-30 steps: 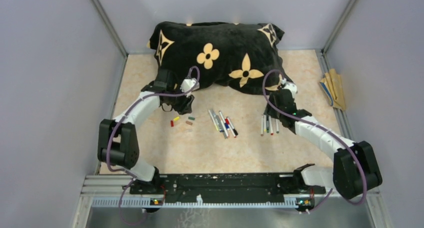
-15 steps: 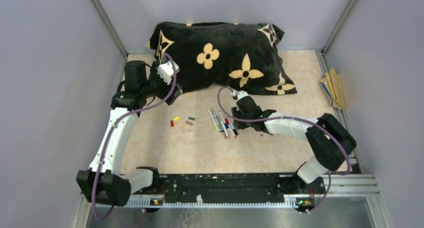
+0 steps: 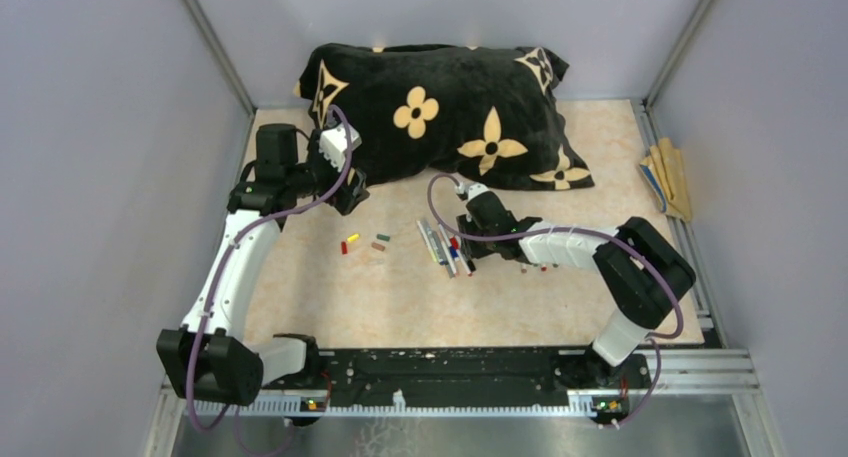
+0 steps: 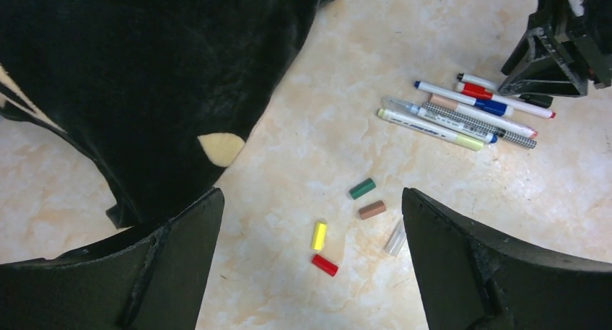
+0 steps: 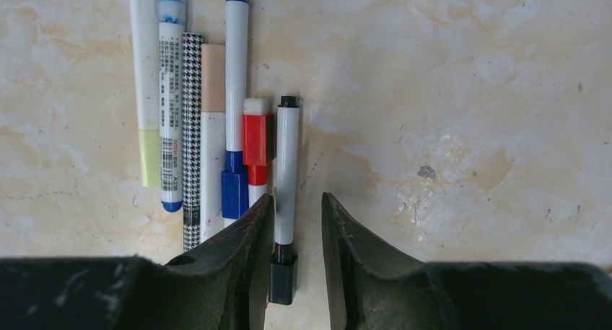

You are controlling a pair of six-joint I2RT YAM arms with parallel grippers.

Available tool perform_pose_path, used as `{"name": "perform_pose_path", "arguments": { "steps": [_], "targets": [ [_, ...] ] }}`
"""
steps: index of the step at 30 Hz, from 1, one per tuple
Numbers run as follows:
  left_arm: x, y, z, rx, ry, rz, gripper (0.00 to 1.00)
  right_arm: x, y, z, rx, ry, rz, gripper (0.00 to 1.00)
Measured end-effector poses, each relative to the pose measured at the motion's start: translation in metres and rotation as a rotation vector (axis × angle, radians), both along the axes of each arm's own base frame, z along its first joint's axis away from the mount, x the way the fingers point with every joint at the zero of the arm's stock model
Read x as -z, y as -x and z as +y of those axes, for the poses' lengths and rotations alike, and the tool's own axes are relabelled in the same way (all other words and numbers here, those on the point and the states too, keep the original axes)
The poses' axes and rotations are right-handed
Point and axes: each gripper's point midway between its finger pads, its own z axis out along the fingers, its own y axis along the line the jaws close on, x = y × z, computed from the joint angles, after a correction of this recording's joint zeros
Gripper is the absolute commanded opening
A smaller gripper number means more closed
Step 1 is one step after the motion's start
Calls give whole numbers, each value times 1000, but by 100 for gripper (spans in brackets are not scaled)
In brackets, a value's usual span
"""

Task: Open the pen caps

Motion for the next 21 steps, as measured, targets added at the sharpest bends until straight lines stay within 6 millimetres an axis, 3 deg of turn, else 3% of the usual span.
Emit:
{"name": "perform_pose_path", "arguments": {
  "steps": [10,17,21],
  "targets": [
    [5,11,-8,31,44,41,96,5,-5,-1,22,12,-10,23],
    [4,17,-17,63,89,68,94,5,-17,-10,87,58,-46,1],
    [3,23,-23,81,128,95,95,1,-20,-15,130,65,-58,0]
  ]
}}
